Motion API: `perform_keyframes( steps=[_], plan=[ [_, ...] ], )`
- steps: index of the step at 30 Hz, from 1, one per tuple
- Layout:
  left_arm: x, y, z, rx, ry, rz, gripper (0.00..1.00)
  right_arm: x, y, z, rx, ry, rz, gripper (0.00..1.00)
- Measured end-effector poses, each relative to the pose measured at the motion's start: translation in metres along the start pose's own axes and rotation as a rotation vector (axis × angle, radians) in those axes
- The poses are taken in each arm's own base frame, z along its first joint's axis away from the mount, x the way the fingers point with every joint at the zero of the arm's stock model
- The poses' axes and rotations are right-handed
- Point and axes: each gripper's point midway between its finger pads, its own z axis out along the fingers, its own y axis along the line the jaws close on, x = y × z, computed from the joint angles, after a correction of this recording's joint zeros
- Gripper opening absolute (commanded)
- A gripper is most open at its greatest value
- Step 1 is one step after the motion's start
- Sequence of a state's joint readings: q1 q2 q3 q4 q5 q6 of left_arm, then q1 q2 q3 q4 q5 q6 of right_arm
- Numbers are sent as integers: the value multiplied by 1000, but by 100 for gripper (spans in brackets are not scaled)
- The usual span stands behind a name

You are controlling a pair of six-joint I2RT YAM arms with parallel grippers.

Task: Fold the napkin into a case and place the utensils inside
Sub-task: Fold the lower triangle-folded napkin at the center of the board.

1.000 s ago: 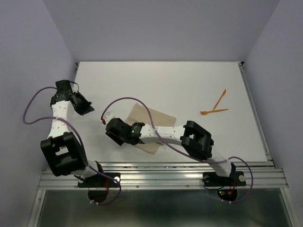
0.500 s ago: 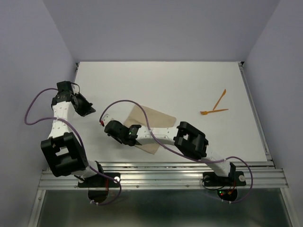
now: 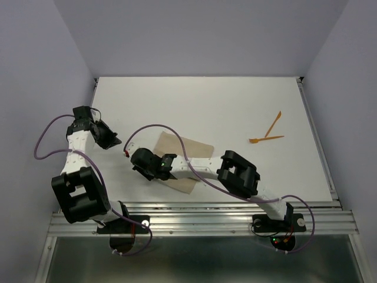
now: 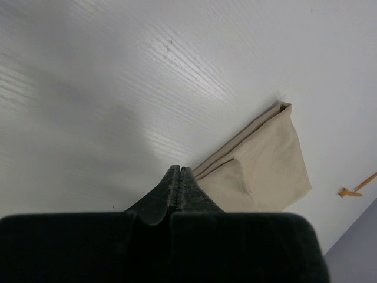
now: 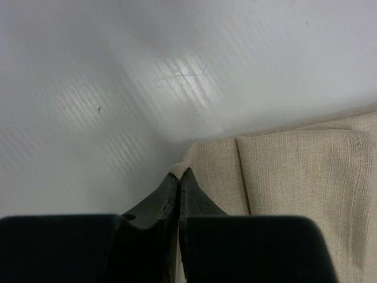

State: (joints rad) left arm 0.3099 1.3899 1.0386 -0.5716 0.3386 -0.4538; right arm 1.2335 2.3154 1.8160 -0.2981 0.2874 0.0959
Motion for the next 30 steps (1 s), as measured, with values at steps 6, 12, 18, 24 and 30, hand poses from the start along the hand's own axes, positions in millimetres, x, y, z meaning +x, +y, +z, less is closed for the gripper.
perform_keyframes(
  steps=[6, 12, 18, 24, 30],
  plan=[
    [13, 8, 7, -7, 36, -11, 0, -9, 2, -7, -144, 11, 84, 1],
    [14, 7, 5, 1, 34, -9, 0, -20, -14, -12, -269, 30, 195, 1],
    [14, 6, 6, 11, 29, -6, 0, -42, -29, -25, -397, 31, 279, 1],
    [19, 9, 10, 11, 38, -8, 0, -59, -30, -39, -526, 24, 324, 2],
    [30, 8, 16, 13, 61, 7, 0, -51, -28, -37, -613, 62, 358, 4]
  ],
)
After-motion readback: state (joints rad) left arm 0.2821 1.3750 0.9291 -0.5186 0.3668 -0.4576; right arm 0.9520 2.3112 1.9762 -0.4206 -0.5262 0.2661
